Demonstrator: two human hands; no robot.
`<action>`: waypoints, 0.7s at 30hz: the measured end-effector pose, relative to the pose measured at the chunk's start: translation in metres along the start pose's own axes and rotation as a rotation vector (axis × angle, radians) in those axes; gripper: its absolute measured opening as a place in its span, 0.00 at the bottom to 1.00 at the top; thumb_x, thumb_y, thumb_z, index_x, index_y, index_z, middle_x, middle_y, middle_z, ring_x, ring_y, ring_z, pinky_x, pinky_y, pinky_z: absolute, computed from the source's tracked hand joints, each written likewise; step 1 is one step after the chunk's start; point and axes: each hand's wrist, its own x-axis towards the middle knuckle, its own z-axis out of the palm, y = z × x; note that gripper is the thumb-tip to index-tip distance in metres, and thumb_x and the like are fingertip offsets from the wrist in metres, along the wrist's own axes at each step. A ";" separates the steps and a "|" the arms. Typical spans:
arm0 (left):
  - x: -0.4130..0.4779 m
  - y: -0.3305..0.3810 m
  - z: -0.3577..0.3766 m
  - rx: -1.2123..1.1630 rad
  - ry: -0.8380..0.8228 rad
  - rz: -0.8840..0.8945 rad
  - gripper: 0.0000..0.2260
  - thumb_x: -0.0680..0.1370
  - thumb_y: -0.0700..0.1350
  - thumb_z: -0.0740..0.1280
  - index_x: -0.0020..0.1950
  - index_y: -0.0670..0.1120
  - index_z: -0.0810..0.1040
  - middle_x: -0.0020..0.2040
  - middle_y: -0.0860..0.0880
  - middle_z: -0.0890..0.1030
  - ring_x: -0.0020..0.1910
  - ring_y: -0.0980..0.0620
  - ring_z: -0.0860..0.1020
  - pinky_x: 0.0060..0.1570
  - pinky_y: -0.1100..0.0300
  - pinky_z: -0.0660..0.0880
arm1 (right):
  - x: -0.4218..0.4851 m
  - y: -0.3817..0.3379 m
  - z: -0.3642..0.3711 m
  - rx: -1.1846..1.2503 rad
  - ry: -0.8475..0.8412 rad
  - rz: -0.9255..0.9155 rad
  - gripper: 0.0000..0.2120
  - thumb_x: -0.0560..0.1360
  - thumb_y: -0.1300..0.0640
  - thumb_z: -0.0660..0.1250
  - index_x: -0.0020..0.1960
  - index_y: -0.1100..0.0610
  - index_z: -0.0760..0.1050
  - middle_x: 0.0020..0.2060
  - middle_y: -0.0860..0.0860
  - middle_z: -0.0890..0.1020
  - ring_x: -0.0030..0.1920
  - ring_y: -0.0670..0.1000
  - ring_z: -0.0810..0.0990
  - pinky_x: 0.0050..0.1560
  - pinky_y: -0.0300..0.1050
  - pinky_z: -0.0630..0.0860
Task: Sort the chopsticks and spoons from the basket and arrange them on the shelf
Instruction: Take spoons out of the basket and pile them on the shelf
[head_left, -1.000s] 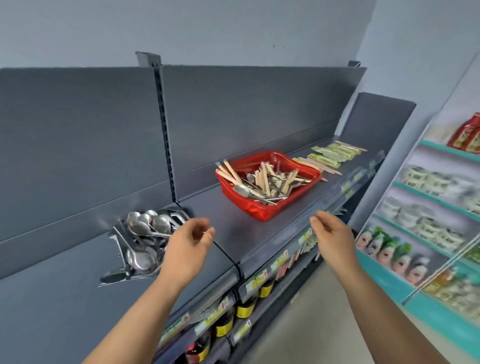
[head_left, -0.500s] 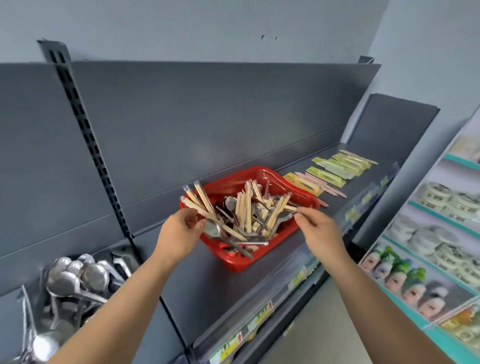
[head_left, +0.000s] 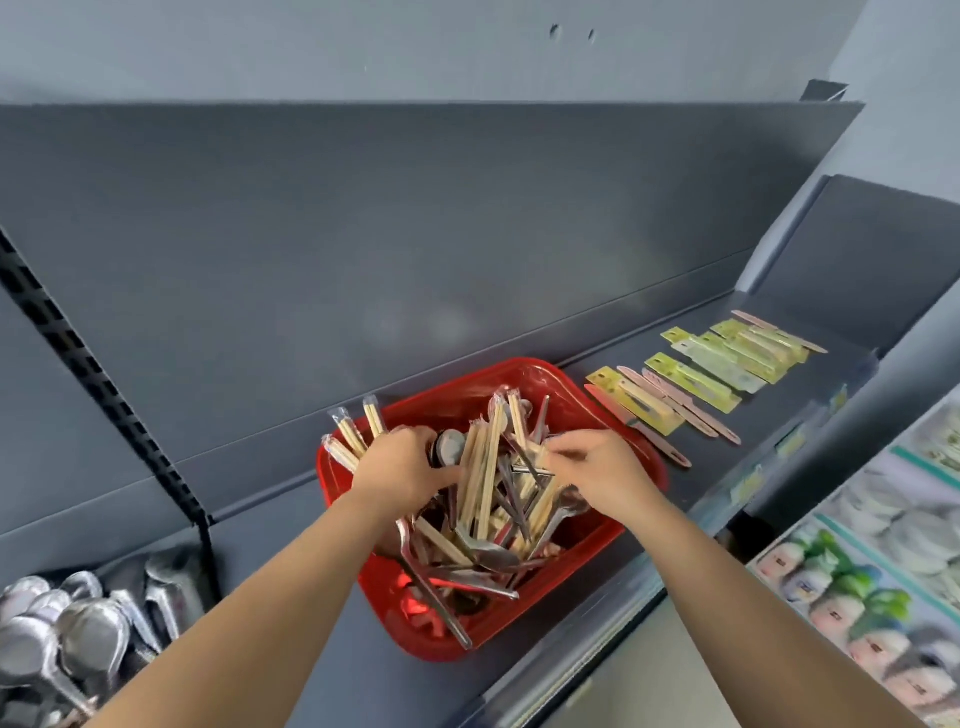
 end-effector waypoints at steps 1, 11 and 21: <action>0.005 0.004 0.002 0.110 -0.009 -0.010 0.23 0.69 0.65 0.70 0.53 0.49 0.77 0.52 0.49 0.81 0.48 0.49 0.77 0.45 0.54 0.75 | 0.008 0.002 0.000 -0.021 -0.034 0.005 0.11 0.73 0.57 0.73 0.54 0.57 0.83 0.49 0.47 0.84 0.51 0.45 0.81 0.58 0.44 0.77; 0.025 0.014 0.007 0.360 -0.050 -0.183 0.15 0.67 0.57 0.71 0.47 0.50 0.75 0.44 0.53 0.81 0.41 0.49 0.77 0.36 0.58 0.69 | 0.067 0.010 0.012 -0.283 -0.361 0.008 0.21 0.63 0.47 0.78 0.54 0.52 0.81 0.46 0.45 0.84 0.47 0.48 0.83 0.53 0.50 0.80; 0.011 0.013 -0.010 -0.060 0.039 -0.328 0.11 0.77 0.42 0.62 0.35 0.42 0.71 0.30 0.47 0.73 0.30 0.48 0.70 0.28 0.58 0.64 | 0.096 0.013 -0.020 -0.156 -0.500 -0.112 0.18 0.78 0.56 0.64 0.31 0.54 0.66 0.25 0.47 0.63 0.26 0.48 0.61 0.29 0.43 0.57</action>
